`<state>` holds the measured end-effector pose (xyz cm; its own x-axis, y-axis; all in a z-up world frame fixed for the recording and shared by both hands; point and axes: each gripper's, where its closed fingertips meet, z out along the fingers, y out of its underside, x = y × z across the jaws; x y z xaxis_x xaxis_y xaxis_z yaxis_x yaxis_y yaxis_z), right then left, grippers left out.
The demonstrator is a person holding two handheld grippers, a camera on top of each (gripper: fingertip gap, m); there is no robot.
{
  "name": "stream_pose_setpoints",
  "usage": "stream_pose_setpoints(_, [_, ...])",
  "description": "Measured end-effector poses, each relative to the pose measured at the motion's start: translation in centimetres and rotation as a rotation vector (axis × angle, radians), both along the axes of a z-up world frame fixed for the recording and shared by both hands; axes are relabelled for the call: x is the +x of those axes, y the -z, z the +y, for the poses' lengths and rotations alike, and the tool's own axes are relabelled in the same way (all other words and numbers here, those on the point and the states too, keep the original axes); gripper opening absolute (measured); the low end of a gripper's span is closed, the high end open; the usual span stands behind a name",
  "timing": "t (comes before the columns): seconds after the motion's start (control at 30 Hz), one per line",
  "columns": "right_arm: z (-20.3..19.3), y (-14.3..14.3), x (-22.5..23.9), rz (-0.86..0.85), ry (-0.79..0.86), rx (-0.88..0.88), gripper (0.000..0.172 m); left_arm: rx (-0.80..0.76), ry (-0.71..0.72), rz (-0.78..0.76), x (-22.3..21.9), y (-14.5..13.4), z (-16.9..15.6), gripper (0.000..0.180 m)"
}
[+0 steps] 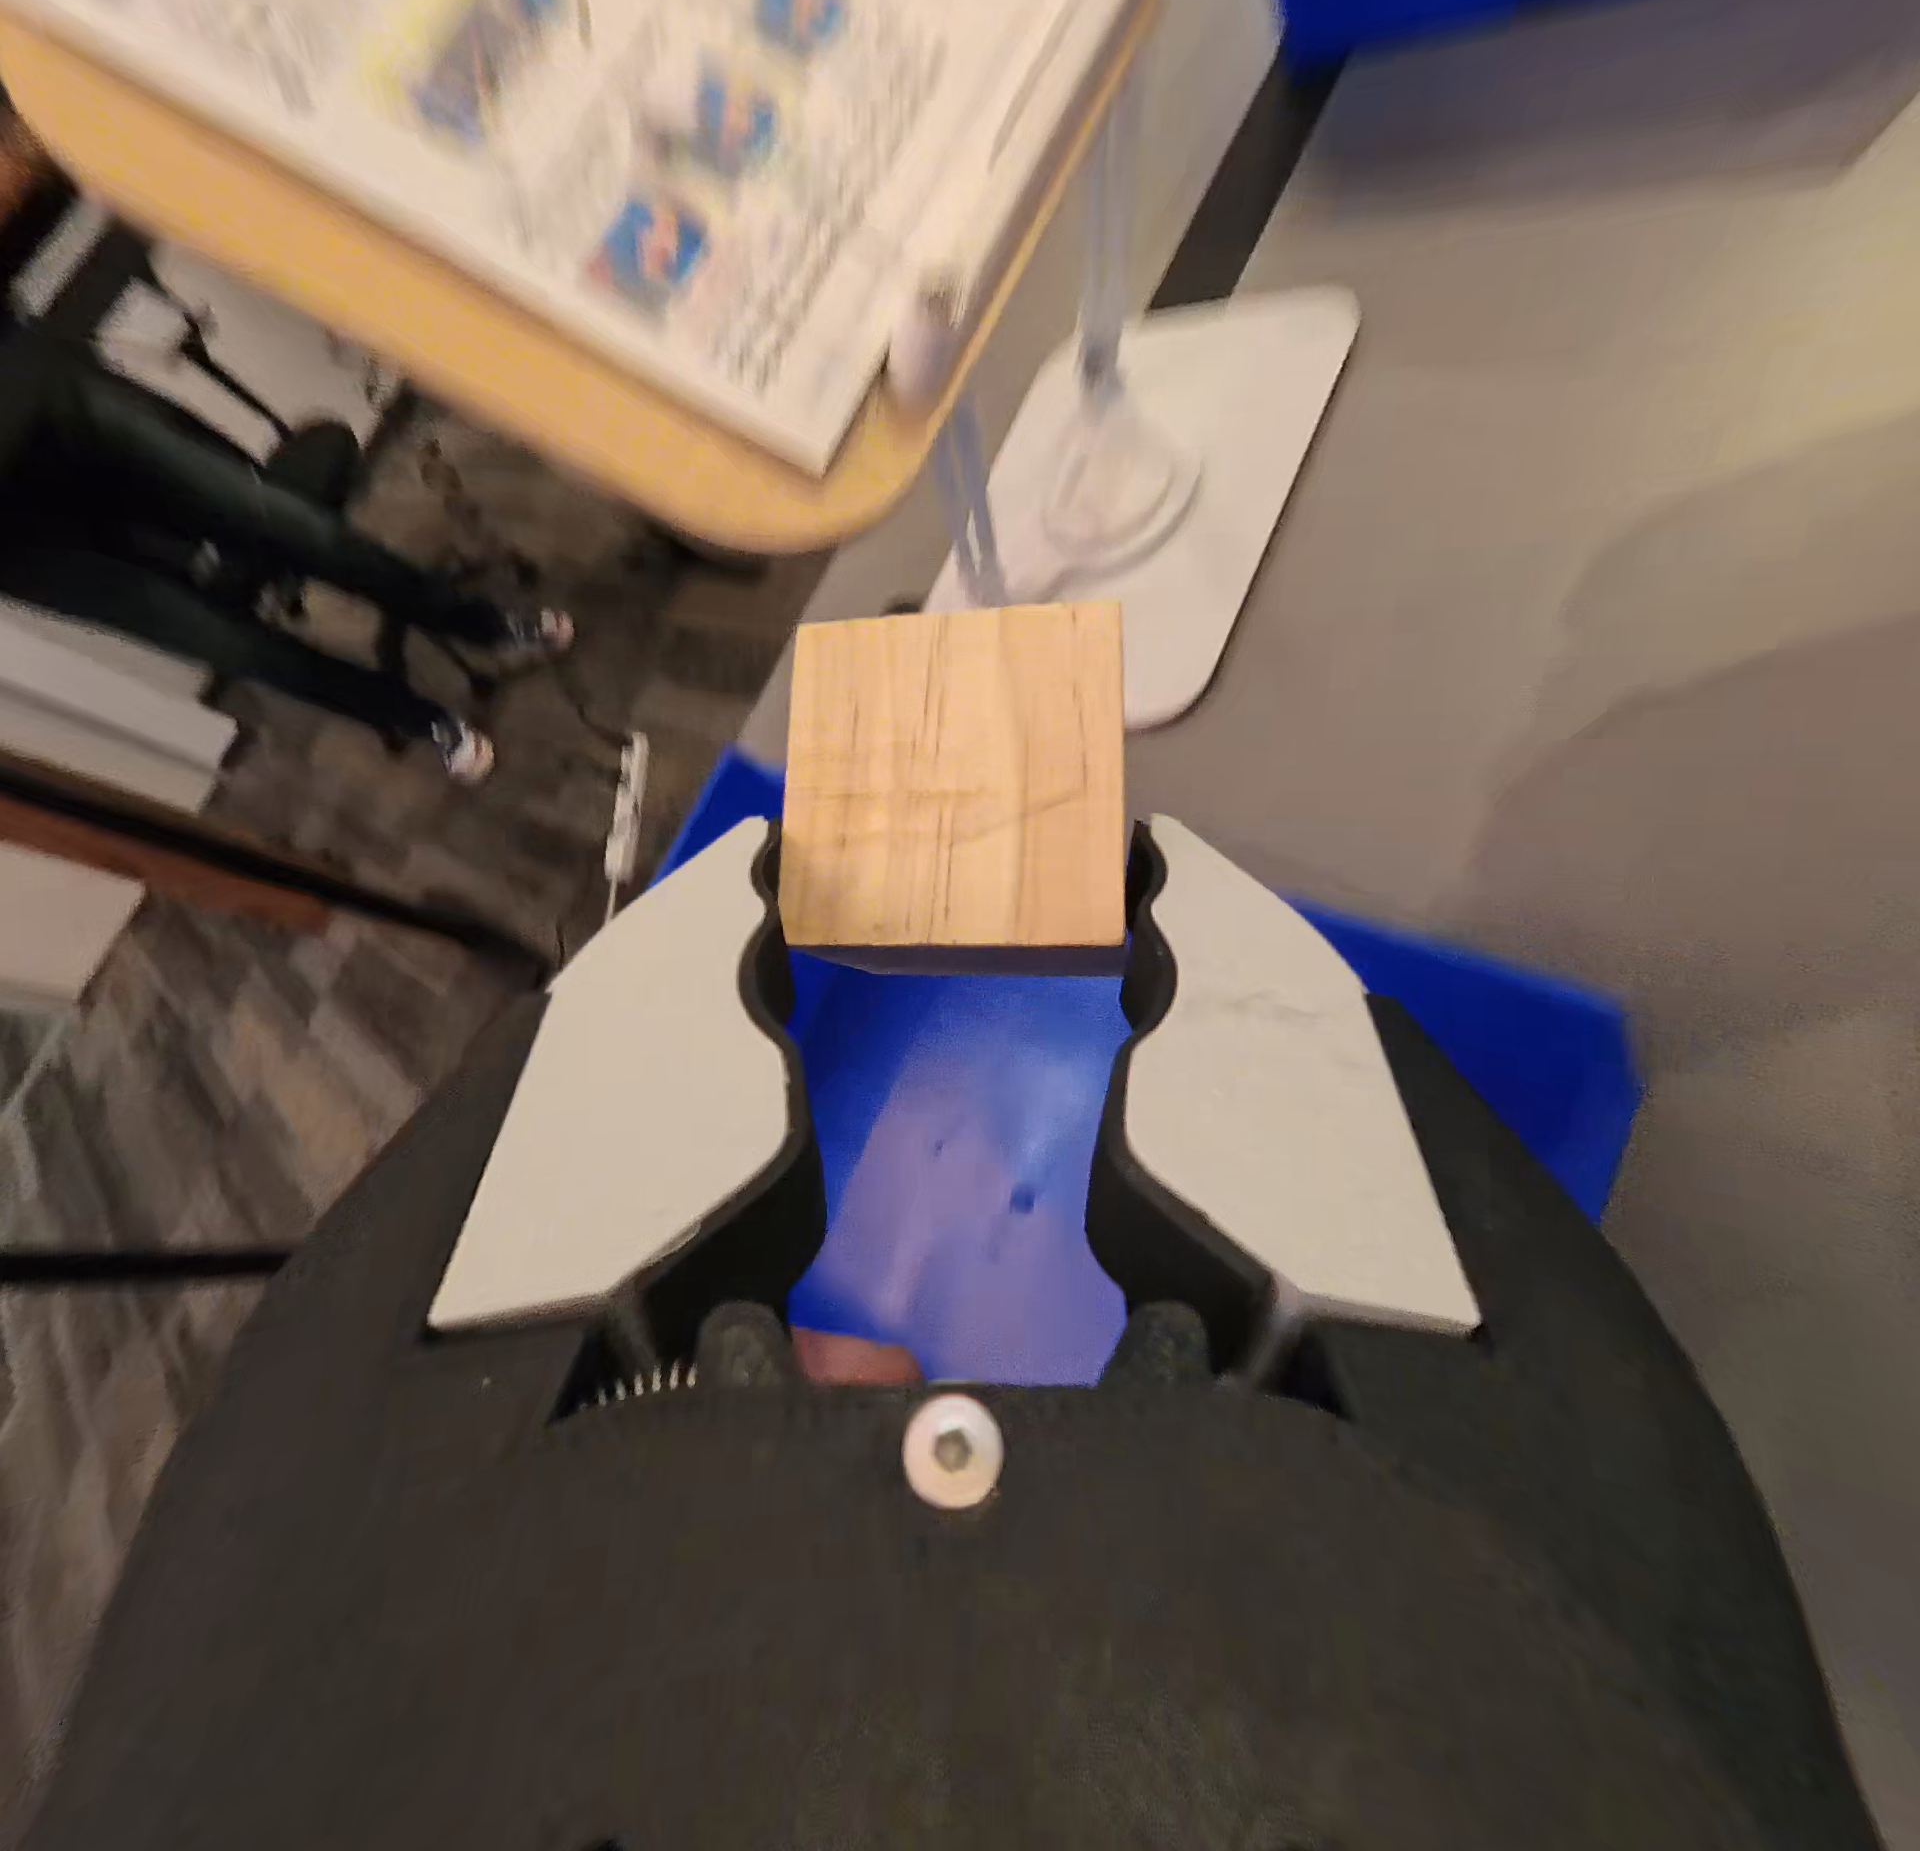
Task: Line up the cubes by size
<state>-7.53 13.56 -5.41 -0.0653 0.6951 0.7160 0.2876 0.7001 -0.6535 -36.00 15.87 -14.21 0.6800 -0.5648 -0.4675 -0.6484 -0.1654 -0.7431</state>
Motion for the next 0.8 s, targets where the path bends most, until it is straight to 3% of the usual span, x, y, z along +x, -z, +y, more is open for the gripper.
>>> stream_pose_setpoints(0.27, [-1.5, -1.1, -1.2, 0.102, -0.078, -0.060, 0.051, 0.280, 0.339, -0.134, 13.9, -8.1, -2.9, 0.061])
stream_pose_setpoints(0.43, [-1.9, -2.2, -0.8, 0.150, -0.102, -0.074, 0.058, 0.395, 0.497, -0.189, 20.2, -11.8, -4.6, 0.061])
stream_pose_setpoints(0.8, [-2.7, -4.7, 0.4, 0.276, -0.171, -0.127, 0.063, 0.551, 0.681, -0.334, 25.8, -16.0, -8.2, 0.061])
